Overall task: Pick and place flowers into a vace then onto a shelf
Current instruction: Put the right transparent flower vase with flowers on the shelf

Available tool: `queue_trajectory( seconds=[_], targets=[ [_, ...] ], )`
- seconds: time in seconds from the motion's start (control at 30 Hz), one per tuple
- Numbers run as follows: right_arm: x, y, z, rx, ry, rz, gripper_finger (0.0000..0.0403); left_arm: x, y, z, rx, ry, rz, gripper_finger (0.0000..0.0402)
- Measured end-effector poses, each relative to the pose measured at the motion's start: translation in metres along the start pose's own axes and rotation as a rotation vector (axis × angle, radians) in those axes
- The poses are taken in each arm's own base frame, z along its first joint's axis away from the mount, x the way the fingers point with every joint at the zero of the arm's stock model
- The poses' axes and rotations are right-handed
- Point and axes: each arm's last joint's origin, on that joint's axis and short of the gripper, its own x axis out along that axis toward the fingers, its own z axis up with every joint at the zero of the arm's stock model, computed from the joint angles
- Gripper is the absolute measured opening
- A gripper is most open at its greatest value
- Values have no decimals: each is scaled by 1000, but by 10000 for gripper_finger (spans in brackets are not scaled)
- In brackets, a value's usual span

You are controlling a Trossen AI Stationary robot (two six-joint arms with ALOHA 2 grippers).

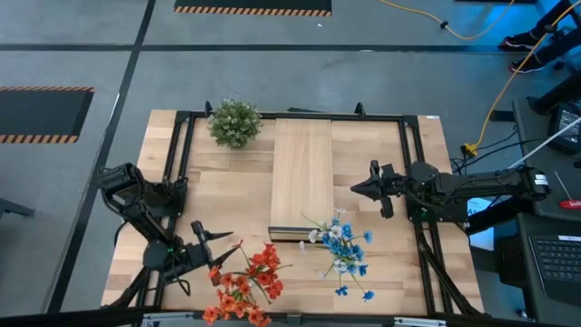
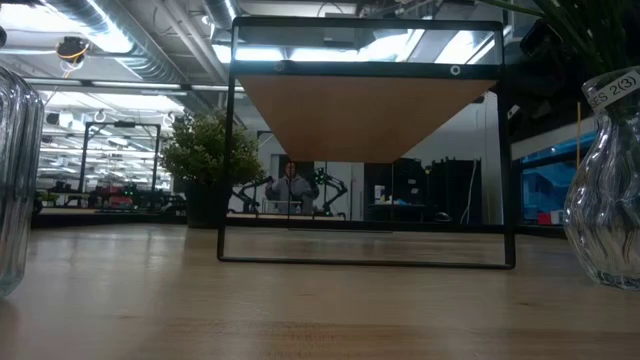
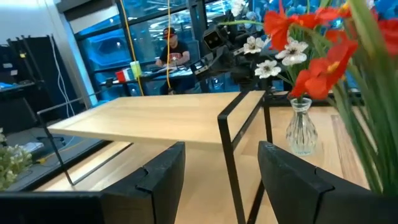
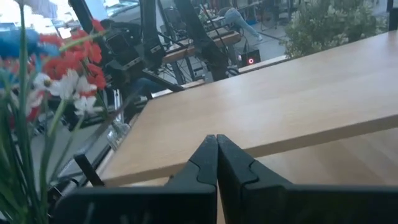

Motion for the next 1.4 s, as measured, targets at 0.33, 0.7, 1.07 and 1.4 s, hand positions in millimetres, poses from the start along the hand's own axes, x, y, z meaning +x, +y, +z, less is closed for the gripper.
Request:
queue_trajectory(
  seconds=[0.33,0.7,1.07,1.4],
  targets=[
    [4,5,18,-33,127,-32,0,24,-12,26,120,14,83,174],
    [-4,18,59,-179,317,-95,0,48,2,45,109,28,169,73],
    [-8,20,69,-226,348,-136,0,73,55,97,182,61,299,2],
    [-8,20,70,-252,346,-131,0,79,65,108,195,-16,264,2]
  ],
)
